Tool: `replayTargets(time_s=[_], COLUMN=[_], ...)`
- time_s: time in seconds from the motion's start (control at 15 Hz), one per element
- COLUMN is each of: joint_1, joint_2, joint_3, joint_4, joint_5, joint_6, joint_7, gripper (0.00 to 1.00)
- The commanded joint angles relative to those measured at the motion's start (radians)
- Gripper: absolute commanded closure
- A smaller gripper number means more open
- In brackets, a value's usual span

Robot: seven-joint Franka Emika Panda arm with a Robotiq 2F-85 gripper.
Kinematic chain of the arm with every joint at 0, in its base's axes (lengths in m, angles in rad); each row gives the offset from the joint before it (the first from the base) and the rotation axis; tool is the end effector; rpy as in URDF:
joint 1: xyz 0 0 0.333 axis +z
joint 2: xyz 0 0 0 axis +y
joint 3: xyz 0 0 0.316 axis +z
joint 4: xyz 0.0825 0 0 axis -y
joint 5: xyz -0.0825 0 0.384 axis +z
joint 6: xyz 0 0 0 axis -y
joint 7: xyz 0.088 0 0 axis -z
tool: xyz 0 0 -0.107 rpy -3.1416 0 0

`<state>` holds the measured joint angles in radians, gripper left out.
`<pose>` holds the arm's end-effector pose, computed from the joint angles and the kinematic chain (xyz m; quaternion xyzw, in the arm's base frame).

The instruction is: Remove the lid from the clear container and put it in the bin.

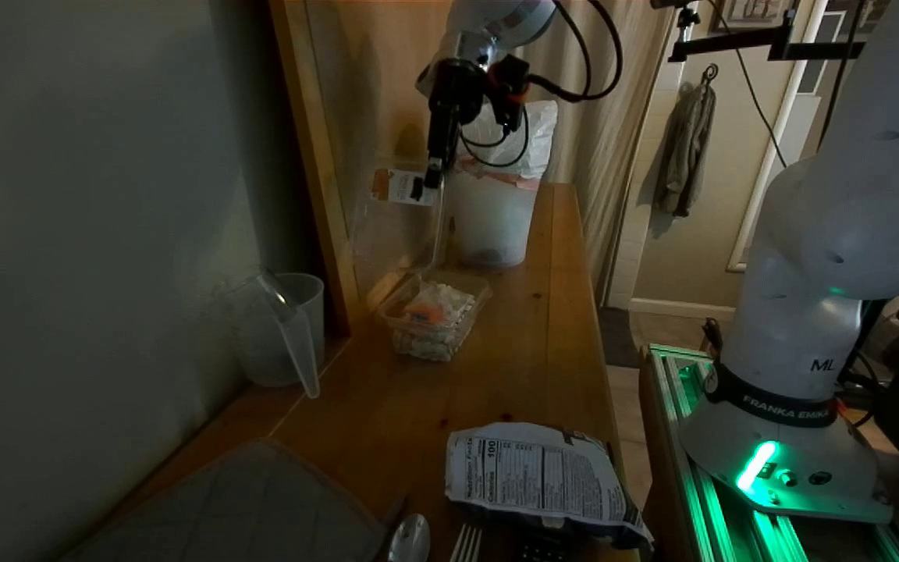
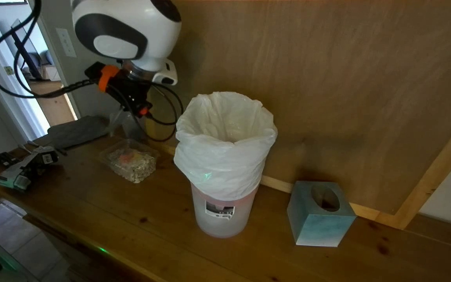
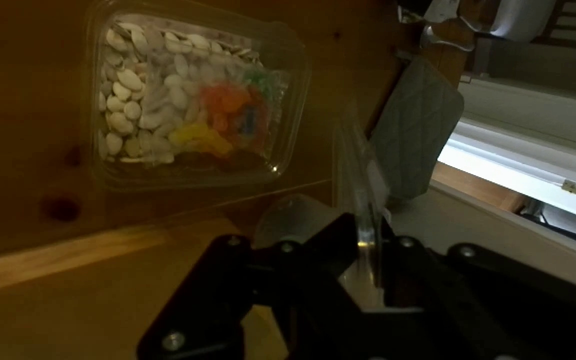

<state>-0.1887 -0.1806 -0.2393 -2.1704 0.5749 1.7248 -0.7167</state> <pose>0.4488 -0.1538 0.4647 -0.9455 -0.0604 -0.0476 0.3163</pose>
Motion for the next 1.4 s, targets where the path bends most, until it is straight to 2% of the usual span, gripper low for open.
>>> replayTargets(time_s=[0.0,0.47,0.67,0.73,0.8,1.07,1.13,1.33], joint_1=[0.007,-0.008,-0.01,0.009,0.009,0.011,0.012,-0.005], joint_2=[-0.063,-0.111,-0.093,-0.114,-0.114,-0.112,-0.123,-0.138], joint_3=[0.017,0.024,0.023,0.003,0.003,0.002,0.023,0.044], joint_4=[0.091,0.274,0.325,0.285,0.289,0.289,0.274,0.29], joint_5=[-0.07,-0.275,-0.355,-0.31,-0.315,-0.314,-0.358,-0.499], joint_6=[-0.001,0.038,0.006,0.03,0.029,0.029,0.062,0.154], joint_7=[0.126,0.446,0.561,0.492,0.499,0.497,0.501,0.514], gripper=[0.98,0.98,0.98,0.98,0.9,0.9,0.98,0.98])
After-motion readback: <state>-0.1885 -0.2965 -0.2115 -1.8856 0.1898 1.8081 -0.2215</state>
